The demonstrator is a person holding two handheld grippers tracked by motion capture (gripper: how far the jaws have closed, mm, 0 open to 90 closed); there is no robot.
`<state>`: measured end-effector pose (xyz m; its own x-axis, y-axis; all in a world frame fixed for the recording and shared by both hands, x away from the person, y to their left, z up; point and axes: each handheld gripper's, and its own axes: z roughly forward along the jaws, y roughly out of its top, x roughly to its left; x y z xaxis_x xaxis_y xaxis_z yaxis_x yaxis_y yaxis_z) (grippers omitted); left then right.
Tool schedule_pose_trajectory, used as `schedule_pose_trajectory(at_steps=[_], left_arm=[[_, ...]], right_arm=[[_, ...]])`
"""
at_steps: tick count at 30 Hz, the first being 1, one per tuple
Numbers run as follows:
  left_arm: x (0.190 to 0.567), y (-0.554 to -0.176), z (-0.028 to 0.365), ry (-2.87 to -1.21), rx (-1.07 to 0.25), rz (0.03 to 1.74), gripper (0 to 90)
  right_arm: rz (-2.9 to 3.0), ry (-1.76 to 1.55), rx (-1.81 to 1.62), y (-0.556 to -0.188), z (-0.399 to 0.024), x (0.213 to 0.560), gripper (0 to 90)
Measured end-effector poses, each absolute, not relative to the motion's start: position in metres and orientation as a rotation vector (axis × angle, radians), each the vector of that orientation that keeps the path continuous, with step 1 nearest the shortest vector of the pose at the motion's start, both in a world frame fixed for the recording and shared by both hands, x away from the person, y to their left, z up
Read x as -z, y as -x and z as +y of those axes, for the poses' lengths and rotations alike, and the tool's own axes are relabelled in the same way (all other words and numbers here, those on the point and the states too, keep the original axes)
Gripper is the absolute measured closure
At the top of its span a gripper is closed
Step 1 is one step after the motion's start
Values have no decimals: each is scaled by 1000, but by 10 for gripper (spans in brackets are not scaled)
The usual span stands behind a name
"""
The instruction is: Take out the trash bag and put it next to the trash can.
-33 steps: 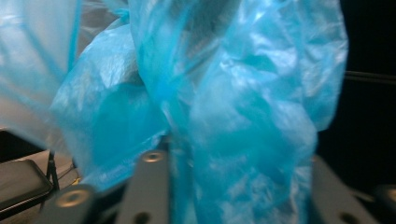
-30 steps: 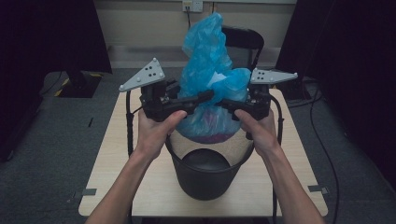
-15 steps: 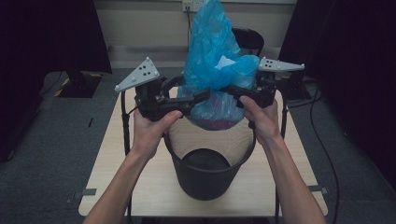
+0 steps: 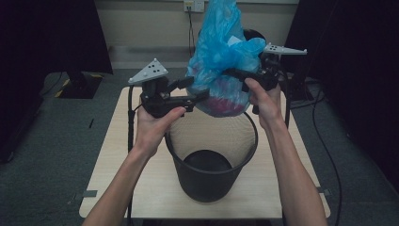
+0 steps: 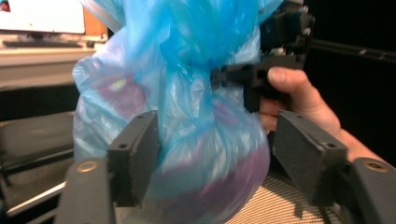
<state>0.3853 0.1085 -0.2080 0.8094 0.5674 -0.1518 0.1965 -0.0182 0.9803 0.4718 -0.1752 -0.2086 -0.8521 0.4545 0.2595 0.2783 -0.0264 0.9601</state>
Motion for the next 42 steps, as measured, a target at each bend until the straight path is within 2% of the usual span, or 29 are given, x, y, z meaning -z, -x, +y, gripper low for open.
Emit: schedule_pose_trajectory(at_steps=[23, 31, 37, 42], left_arm=[[220, -383, 129, -1574, -321, 618, 301], [230, -371, 141, -1598, -353, 624, 250], [245, -353, 170, -1617, -390, 639, 171], [265, -341, 191, -1614, -404, 648, 153]], right_arm=[[2034, -983, -1846, -525, -210, 212, 895], [2030, -1048, -1811, -529, -215, 250, 895], [2032, -1154, -1706, -522, -230, 297, 894], [2024, -1192, -1672, -517, -236, 326, 893]])
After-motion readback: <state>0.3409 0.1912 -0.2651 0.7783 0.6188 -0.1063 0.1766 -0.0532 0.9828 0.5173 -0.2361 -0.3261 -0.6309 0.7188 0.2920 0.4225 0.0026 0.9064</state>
